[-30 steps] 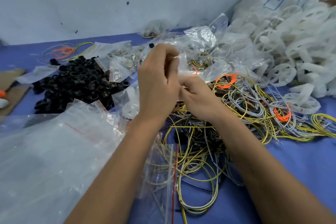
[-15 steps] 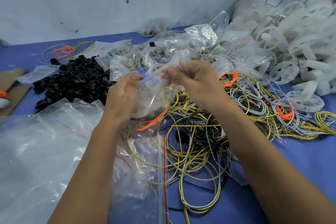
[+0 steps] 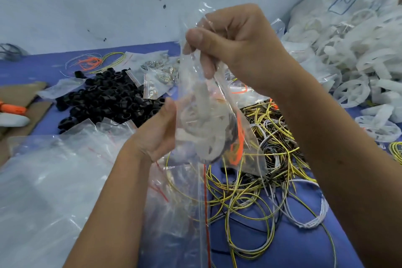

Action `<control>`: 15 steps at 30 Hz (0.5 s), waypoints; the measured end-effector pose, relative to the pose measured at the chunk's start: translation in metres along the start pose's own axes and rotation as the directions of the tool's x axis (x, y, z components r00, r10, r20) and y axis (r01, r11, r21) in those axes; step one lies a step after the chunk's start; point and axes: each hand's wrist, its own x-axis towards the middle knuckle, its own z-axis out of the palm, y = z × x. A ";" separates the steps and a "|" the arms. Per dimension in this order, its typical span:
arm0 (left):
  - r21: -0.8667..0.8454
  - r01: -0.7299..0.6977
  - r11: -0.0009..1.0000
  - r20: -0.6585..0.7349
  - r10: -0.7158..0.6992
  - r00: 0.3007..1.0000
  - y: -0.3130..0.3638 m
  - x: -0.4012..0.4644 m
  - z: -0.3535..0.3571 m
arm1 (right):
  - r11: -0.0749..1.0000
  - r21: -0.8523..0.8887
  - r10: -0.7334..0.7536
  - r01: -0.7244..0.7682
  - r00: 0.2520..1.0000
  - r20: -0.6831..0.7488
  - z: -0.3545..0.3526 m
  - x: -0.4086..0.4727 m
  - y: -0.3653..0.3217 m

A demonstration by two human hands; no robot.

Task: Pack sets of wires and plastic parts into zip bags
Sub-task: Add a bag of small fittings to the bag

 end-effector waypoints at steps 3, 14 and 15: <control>0.032 0.050 0.998 0.072 -0.052 0.996 -0.010 0.001 0.008 | 0.993 -0.112 0.023 -0.024 1.000 -0.011 -0.002 0.000 -0.002; 0.012 -0.080 0.997 -0.257 0.080 0.963 -0.020 0.017 0.006 | 0.947 0.011 0.282 -0.320 0.816 -0.504 -0.012 -0.045 0.050; -0.020 -0.091 0.996 -0.278 0.082 0.957 -0.020 0.018 0.009 | 0.909 0.025 0.395 -0.415 0.842 -0.369 -0.005 -0.056 0.056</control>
